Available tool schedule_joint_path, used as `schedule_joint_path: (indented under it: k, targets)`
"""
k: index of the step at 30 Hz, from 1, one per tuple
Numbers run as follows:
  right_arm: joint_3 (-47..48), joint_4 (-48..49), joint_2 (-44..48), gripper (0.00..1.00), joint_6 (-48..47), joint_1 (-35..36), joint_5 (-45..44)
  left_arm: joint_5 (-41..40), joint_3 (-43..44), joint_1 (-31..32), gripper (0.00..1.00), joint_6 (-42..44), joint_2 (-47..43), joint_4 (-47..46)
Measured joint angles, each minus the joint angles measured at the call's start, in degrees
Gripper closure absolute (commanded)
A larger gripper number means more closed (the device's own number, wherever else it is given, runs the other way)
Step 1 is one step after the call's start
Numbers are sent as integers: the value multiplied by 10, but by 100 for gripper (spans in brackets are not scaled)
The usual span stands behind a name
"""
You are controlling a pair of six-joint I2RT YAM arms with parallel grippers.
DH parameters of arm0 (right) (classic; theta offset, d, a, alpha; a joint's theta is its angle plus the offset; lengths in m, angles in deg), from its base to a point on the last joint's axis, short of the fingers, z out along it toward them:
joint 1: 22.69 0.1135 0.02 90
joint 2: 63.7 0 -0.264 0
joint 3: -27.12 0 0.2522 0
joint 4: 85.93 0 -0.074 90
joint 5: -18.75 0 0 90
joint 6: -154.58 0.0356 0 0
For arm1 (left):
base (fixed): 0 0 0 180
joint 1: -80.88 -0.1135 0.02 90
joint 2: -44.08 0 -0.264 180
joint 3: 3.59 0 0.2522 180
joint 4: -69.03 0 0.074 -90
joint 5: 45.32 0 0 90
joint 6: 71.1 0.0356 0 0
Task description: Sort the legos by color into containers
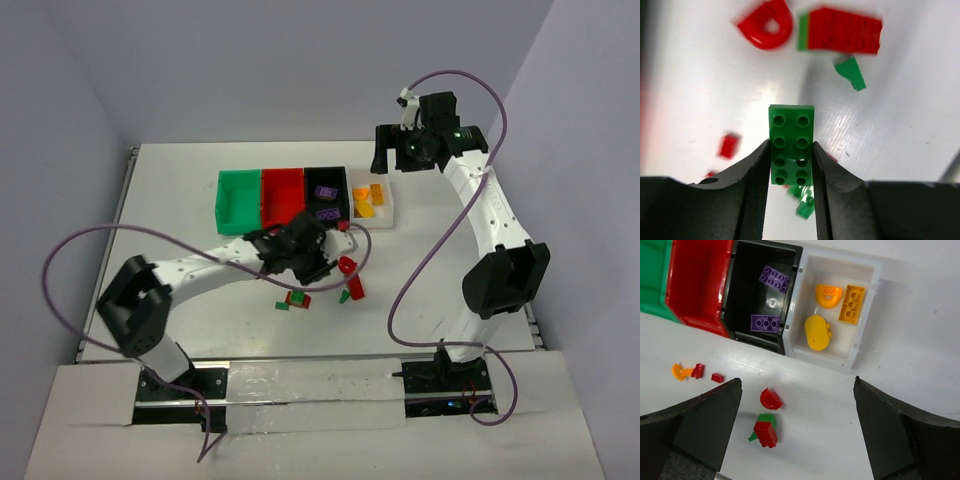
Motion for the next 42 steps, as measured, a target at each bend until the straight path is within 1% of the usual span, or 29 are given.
schedule_joint_path:
  k: [2, 5, 8, 10, 13, 16, 18, 22, 25, 27, 28, 30, 31, 34, 35, 38, 40, 42]
  targets:
    - [-14, 6, 7, 0, 1, 0, 13, 11, 6, -32, 94, -4, -59, 1]
    - [-33, 18, 12, 0, 2, 3, 26, 35, 28, -113, 98, -18, -124, -2]
    - [-43, 23, 12, 0, 2, 9, 34, 35, 42, -202, 100, -26, -156, -14]
    - [-43, 24, 12, 0, 2, 17, 39, 32, 44, -252, 100, -30, -156, -19]
    - [-44, 28, 12, 0, 2, 32, 43, 27, 50, -317, 100, -36, -124, -24]
    - [-46, 31, 12, 0, 2, 45, 43, 9, 58, -356, 100, -44, -73, -39]
    - [-50, 35, 13, 0, 1, 52, 42, -2, 63, -367, 99, -49, -40, -45]
    - [-65, 35, 13, 0, -3, 60, 42, -14, 86, -378, 94, -65, 27, -58]
    - [-73, 35, 12, 0, -6, 63, 42, -25, 89, -384, 93, -75, 58, -84]
    - [-76, 36, 13, 0, -6, 64, 42, -33, 91, -385, 88, -79, 71, -98]
    - [-78, 36, 13, 0, -7, 65, 42, -37, 93, -385, 84, -80, 79, -105]
    - [-82, 36, 13, 0, -8, 65, 42, -43, 103, -385, 70, -82, 97, -117]
    - [-82, 36, 13, 0, -8, 65, 42, -44, 110, -385, 56, -83, 107, -121]
    - [-82, 35, 14, 0, -11, 66, 42, -49, 121, -385, 38, -85, 126, -131]
    - [-82, 35, 14, 0, -13, 66, 42, -50, 122, -385, 31, -86, 128, -131]
    - [-90, 37, 19, 0, -20, 66, 41, -53, 121, -385, 26, -89, 124, -134]
    - [-96, 37, 23, 0, -21, 66, 39, -52, 119, -385, 26, -89, 113, -135]
    - [-102, 38, 26, 0, -22, 66, 39, -48, 111, -385, 29, -88, 92, -132]
